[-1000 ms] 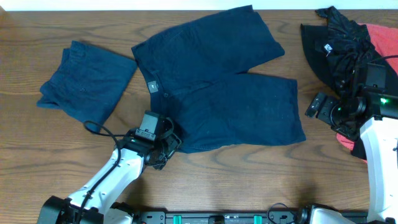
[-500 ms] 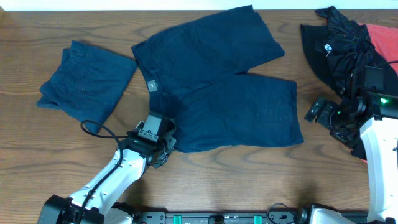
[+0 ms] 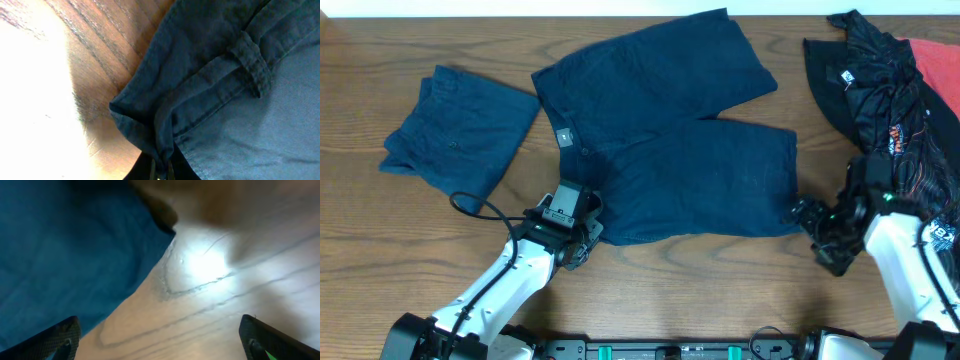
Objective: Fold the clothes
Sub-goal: 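Grasp the near leg hems of the shorts with both grippers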
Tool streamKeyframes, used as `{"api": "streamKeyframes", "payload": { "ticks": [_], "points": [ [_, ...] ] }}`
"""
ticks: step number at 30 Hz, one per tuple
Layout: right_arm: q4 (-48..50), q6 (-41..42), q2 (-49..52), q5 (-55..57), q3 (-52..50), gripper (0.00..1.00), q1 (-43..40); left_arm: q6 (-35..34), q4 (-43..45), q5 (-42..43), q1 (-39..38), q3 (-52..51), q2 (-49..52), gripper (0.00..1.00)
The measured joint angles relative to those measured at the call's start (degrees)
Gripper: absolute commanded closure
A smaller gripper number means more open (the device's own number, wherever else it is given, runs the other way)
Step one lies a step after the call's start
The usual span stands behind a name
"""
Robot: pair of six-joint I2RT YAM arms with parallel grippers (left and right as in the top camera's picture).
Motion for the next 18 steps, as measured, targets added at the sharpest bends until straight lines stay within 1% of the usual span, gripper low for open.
{"api": "streamKeyframes", "payload": {
  "ticks": [8, 10, 11, 13, 15, 16, 17, 18],
  "points": [
    [12.09, 4.85, 0.00, -2.71, -7.04, 0.01, 0.00, 1.22, -0.28, 0.00, 0.00, 0.00, 0.00, 0.94],
    [14.23, 5.90, -0.17, -2.93, -8.07, 0.04, -0.02, 1.25, -0.33, 0.00, 0.00, 0.00, 0.00, 0.94],
    [17.38, 6.58, -0.72, -3.17, -8.83, 0.07, 0.00, 1.25, -0.33, 0.00, 0.02, 0.00, 0.00, 0.94],
    [20.50, 7.10, -0.87, -3.67, -9.70, 0.09, 0.00, 1.25, -0.37, 0.00, 0.00, 0.00, 0.00, 0.94],
    [23.54, 7.67, -1.31, -4.15, -10.69, 0.16, 0.00, 1.25, -0.39, 0.00, 0.00, 0.00, 0.00, 0.94],
    [25.57, 7.91, -1.49, -4.50, -11.41, 0.26, 0.00, 1.25, -0.39, 0.00, 0.00, 0.00, 0.00, 0.94],
    [26.95, 8.13, -1.51, -4.66, -11.87, 0.34, 0.00, 1.25, -0.39, 0.00, 0.00, 0.00, 0.00, 0.94],
    [28.28, 8.44, -1.51, -4.68, -12.48, 0.47, 0.00, 1.25, -0.39, 0.00, 0.00, 0.00, 0.00, 0.94]
  ]
}}
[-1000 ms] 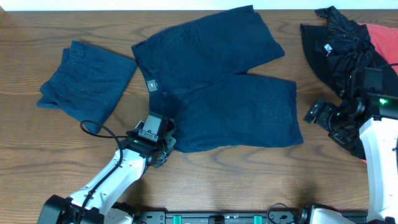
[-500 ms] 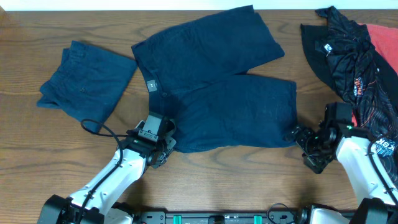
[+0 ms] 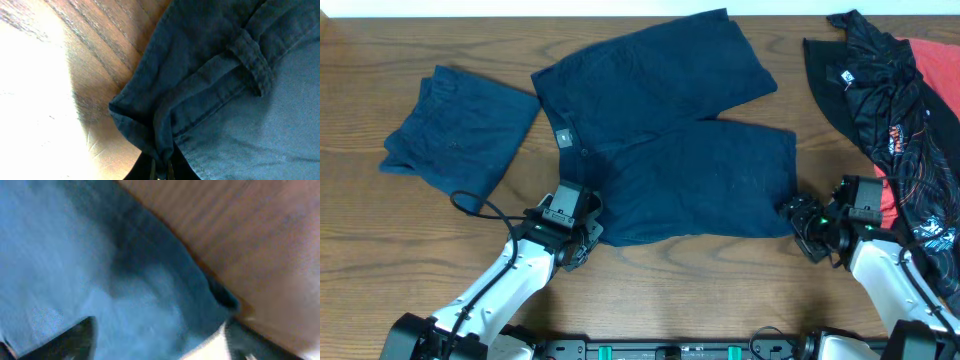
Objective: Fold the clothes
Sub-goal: 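Grasp the near leg hems of the shorts with both grippers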
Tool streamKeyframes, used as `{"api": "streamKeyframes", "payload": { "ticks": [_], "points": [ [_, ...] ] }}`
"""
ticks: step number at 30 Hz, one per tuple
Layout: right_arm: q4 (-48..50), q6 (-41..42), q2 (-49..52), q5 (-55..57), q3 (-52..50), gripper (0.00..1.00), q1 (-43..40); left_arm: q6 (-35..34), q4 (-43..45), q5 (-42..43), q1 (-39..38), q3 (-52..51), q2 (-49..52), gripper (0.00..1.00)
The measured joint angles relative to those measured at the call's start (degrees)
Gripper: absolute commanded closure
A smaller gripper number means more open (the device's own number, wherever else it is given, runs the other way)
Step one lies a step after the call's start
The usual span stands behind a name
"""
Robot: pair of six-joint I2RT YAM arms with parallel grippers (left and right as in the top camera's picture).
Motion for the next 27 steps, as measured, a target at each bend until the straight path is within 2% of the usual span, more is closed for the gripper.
{"api": "streamKeyframes", "payload": {
  "ticks": [1, 2, 3, 11, 22, 25, 27],
  "points": [
    [1.07, 0.00, 0.11, -0.11, -0.59, 0.66, 0.00, 0.00, 0.00, 0.00, 0.02, 0.00, 0.00, 0.94],
    [1.75, -0.07, 0.15, 0.02, -1.16, 0.90, 0.00, 0.00, -0.02, 0.00, 0.02, 0.00, 0.00, 0.94],
    [1.97, 0.20, 0.37, 0.15, -1.68, 0.99, 0.00, 0.02, -0.02, 0.00, 0.00, 0.00, 0.00, 0.94],
    [4.07, -2.21, 1.01, 0.59, -2.89, 0.99, 0.00, 1.84, -0.02, 0.00, 0.00, 0.00, 0.00, 0.94],
    [-6.47, -7.78, -0.24, 0.81, 3.80, 0.99, 0.00, 5.75, -0.24, 0.44, 0.02, 0.00, -0.61, 0.94],
    [-6.45, -8.15, -0.72, 0.81, 4.83, 0.85, 0.00, 6.25, -0.24, 0.61, 0.02, 0.00, -0.61, 0.94],
    [-6.47, -8.79, -0.79, 0.83, 5.03, 0.89, 0.00, 6.73, -0.37, 0.66, 0.02, 0.00, -0.63, 0.94]
  ]
}}
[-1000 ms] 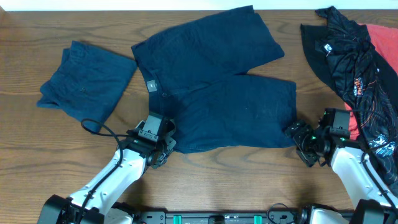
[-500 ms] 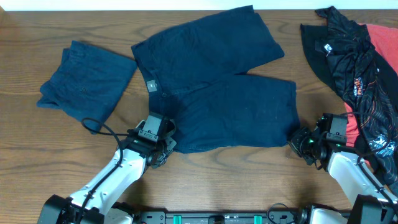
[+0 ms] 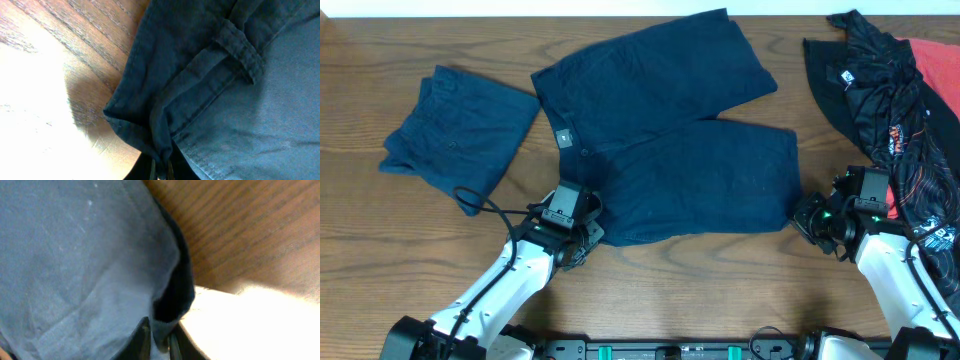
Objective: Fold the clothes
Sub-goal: 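Grasp the near leg hems of the shorts with both grippers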
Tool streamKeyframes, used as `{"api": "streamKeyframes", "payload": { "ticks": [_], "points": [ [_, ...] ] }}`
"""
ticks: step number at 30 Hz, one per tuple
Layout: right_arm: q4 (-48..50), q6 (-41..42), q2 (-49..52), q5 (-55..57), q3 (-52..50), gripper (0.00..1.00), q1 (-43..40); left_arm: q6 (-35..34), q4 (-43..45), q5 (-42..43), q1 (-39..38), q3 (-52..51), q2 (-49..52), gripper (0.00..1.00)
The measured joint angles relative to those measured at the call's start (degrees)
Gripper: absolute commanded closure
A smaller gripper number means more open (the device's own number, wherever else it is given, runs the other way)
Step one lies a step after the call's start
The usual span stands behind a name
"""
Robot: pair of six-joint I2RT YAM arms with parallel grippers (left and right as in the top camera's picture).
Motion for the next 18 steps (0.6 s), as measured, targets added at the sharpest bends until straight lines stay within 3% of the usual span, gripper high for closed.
{"api": "streamKeyframes", "payload": {
  "ticks": [5, 18],
  "points": [
    [-0.79, -1.07, 0.00, 0.11, 0.00, 0.99, 0.00, 0.42, -1.29, 0.66, 0.00, 0.00, -0.11, 0.94],
    [-1.64, -1.84, 0.00, 0.33, 0.00, 0.99, 0.00, 1.79, -2.10, 1.55, 0.00, 0.00, -0.17, 0.94]
  ]
}}
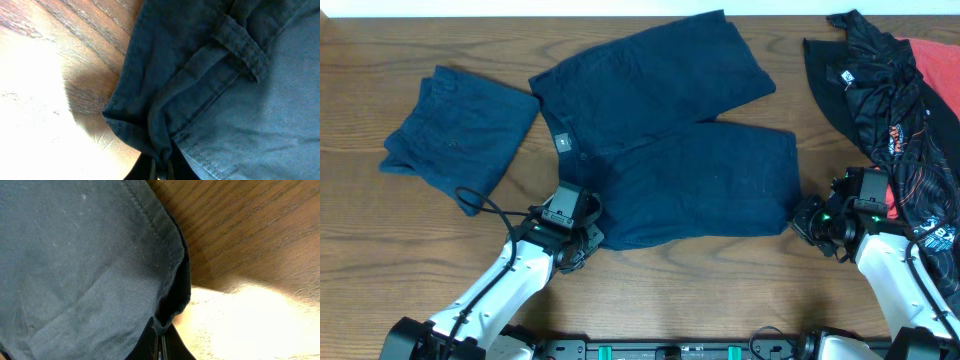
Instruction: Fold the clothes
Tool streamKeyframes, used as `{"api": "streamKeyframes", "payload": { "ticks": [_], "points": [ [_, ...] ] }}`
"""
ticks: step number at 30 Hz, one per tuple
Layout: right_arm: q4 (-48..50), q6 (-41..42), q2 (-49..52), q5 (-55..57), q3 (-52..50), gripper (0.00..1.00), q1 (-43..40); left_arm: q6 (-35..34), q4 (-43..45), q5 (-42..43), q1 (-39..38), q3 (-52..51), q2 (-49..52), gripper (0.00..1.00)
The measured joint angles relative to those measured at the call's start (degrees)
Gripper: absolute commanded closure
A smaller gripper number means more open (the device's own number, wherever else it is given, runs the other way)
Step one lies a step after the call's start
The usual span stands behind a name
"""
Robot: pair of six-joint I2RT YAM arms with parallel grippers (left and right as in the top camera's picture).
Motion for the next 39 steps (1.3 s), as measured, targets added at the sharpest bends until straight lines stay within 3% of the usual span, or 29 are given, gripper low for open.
{"api": "streamKeyframes", "payload": {
  "ticks": [9, 18, 30, 34, 39],
  "points": [
    [-7.02, -0.11, -2.23, 4.13, 1.53, 0.99, -0.02, 6.14, -2.73, 4.72, 0.00, 0.00, -3.89, 0.94],
    [-22.01, -0.87, -12.24, 7.34, 14.62, 0.99, -4.48, 14.03, -15.82, 7.72, -0.02, 1.70, -24.76, 0.94],
    [-39.60, -13.40, -16.46, 3.89, 34.16, 0.99, -7.80, 16.63, -30.01, 9.99, -0.37, 10.49, -52.89, 0.94],
    [-39.39, -16.28, -16.85, 1.62, 38.53, 0.99, -7.74, 16.70, -29.18, 5.46, -0.70, 13.25, -54.27, 0.94],
    [-29.29, -19.63, -16.24, -3.28, 39.54, 0.99, -4.00, 16.76, -27.06, -3.58, -1.09, 13.31, -51.06, 0.94]
  ]
}}
